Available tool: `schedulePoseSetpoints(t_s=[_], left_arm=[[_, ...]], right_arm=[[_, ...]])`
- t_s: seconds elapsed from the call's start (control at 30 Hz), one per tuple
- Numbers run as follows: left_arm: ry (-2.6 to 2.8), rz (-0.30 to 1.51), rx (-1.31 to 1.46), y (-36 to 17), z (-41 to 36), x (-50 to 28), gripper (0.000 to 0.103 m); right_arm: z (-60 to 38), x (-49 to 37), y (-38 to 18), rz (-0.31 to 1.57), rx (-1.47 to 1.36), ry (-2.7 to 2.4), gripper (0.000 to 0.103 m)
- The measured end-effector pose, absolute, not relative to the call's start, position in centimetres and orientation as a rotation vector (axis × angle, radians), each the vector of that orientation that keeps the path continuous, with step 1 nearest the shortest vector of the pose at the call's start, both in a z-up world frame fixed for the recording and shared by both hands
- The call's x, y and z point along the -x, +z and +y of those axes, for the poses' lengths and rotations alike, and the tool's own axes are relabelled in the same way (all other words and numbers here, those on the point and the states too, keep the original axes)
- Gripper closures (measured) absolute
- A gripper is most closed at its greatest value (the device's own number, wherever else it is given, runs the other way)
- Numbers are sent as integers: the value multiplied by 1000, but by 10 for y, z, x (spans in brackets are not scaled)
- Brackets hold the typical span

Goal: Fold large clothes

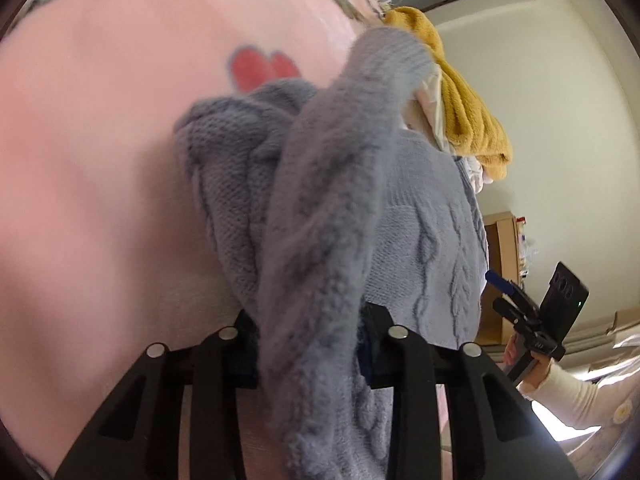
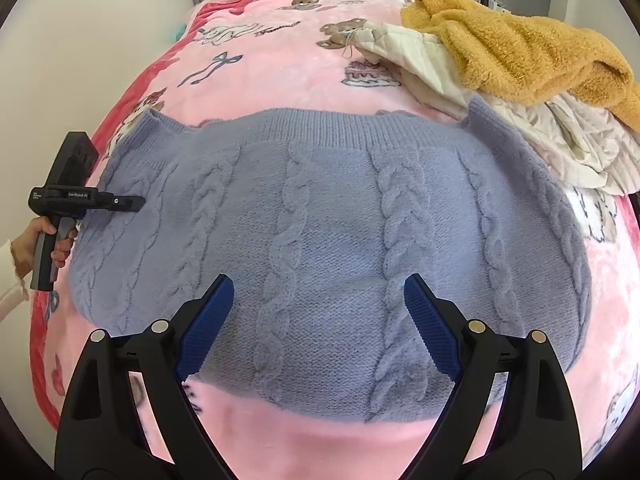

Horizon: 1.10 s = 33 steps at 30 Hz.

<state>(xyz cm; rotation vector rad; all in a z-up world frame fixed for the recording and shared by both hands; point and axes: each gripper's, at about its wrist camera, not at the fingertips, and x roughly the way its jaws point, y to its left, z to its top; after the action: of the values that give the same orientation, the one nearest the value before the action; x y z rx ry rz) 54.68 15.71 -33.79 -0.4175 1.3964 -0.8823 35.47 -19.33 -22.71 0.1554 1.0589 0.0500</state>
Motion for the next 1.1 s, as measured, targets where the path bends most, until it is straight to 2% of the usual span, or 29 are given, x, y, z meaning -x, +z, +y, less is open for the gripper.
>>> schedulePoseSetpoints(t_s=[0.23, 0.47, 0.6, 0.7, 0.77, 1.0, 1.07, 1.1], left_arm=[[-888, 1319, 404, -321, 159, -529, 73], [-818, 1353, 509, -357, 183, -524, 72], [-802, 1365, 541, -359, 186, -526, 66], [-815, 1351, 460, -348, 180, -522, 65], [-819, 1357, 430, -346, 177, -521, 65], [-823, 1375, 424, -347, 181, -527, 63], [-825, 1370, 436, -348, 182, -526, 63], [-825, 1369, 446, -351, 183, -528, 63]], right_arm=[[-212, -351, -222, 1031, -192, 16, 20], [-217, -352, -231, 1059, -177, 11, 20], [-216, -355, -241, 1099, -130, 2, 20], [-226, -353, -228, 1020, -112, -21, 17], [-241, -355, -221, 984, -75, -72, 10], [-362, -394, -228, 1017, -143, -198, 10], [-391, -412, -244, 1078, -192, -184, 13], [-402, -419, -254, 1103, -229, -160, 20]])
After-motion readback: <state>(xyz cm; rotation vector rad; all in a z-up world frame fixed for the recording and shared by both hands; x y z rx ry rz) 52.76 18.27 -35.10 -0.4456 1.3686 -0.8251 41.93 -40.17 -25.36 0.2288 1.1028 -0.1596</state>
